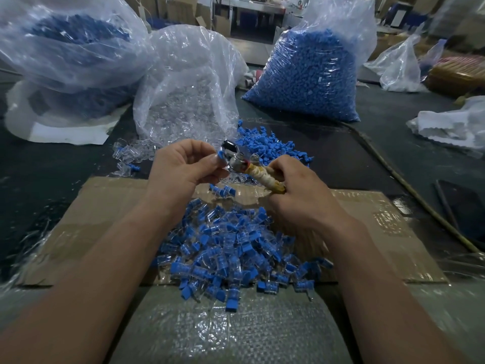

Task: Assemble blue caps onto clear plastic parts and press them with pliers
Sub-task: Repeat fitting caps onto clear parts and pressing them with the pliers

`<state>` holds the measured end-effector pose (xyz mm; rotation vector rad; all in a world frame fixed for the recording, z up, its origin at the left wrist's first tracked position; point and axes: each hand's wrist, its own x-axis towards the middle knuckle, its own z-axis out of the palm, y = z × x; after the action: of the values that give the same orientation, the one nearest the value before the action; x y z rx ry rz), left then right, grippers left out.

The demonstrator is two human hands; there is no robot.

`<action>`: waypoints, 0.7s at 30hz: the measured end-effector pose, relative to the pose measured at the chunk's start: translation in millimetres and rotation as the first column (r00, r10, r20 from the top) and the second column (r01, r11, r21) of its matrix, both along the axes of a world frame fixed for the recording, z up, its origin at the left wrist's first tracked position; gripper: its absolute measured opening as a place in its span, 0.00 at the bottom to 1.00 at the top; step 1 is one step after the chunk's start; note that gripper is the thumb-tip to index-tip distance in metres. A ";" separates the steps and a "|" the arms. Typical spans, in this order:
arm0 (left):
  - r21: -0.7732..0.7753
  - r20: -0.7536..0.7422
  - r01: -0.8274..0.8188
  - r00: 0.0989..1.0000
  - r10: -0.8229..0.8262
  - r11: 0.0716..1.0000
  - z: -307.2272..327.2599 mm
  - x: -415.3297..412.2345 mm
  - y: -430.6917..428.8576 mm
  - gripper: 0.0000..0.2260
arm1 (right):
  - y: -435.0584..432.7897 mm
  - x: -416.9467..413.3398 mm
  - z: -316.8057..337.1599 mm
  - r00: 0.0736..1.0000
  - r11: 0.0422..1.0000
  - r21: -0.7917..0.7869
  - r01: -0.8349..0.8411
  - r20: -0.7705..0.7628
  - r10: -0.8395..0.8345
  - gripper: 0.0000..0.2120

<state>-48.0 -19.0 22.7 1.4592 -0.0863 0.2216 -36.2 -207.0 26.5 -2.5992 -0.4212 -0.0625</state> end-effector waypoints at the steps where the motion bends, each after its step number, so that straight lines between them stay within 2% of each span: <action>1: 0.005 0.003 0.001 1.000 -0.001 1.000 0.3 -0.3 0.1 0.07 | 0.0 -0.1 0.4 1.000 1.000 0.004 -0.002 -0.007 0.002 0.14; 15: 0.148 0.080 -0.061 0.996 0.049 0.987 -1.0 -1.6 -2.6 0.09 | 3.3 -3.3 4.1 1.000 1.000 -0.017 -0.003 -0.027 0.003 0.09; 21: 0.145 0.068 -0.082 0.995 0.073 0.986 -0.2 -2.1 -1.6 0.09 | 5.8 -3.6 2.7 1.000 0.999 -0.029 0.020 0.013 -0.020 0.11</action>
<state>-50.1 -20.6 22.5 1.6048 -0.0983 0.3301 -39.8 -201.2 29.2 -2.6335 -0.4039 -0.0809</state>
